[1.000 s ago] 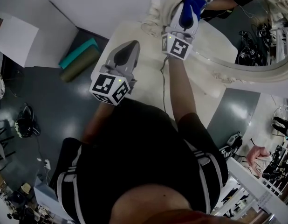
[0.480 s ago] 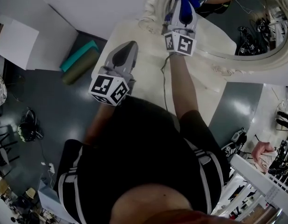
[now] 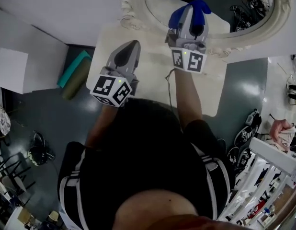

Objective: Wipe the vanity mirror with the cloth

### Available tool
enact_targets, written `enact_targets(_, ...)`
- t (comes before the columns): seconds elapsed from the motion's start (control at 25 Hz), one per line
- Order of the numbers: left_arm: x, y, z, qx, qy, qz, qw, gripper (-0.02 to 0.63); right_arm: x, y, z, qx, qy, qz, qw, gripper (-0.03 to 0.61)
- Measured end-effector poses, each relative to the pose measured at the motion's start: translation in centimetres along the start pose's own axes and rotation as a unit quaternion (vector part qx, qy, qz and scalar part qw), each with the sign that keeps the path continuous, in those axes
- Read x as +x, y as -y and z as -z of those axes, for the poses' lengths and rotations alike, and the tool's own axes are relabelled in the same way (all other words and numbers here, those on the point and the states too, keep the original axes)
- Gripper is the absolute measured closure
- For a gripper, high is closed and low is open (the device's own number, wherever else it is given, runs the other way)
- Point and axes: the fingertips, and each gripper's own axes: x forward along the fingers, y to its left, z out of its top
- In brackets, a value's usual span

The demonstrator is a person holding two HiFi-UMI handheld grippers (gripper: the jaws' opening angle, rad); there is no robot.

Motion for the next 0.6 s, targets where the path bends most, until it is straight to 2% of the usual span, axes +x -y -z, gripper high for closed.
enact_targets(0.28, 3.7, 4.1, 1.8, 0.014, -0.019, 0.055, 0.9982, 0.603, -6.1, 7.9, -1.8, -0.048, -0.022, 0.083, 0.995, 0.537)
enact_targets(0.6, 6.2, 7.5, 3.4, 0.035, -0.028, 0.083, 0.9955, 0.603, -12.9, 16.2, -0.4, -0.093, -0.083, 0.178, 0.976, 0.537)
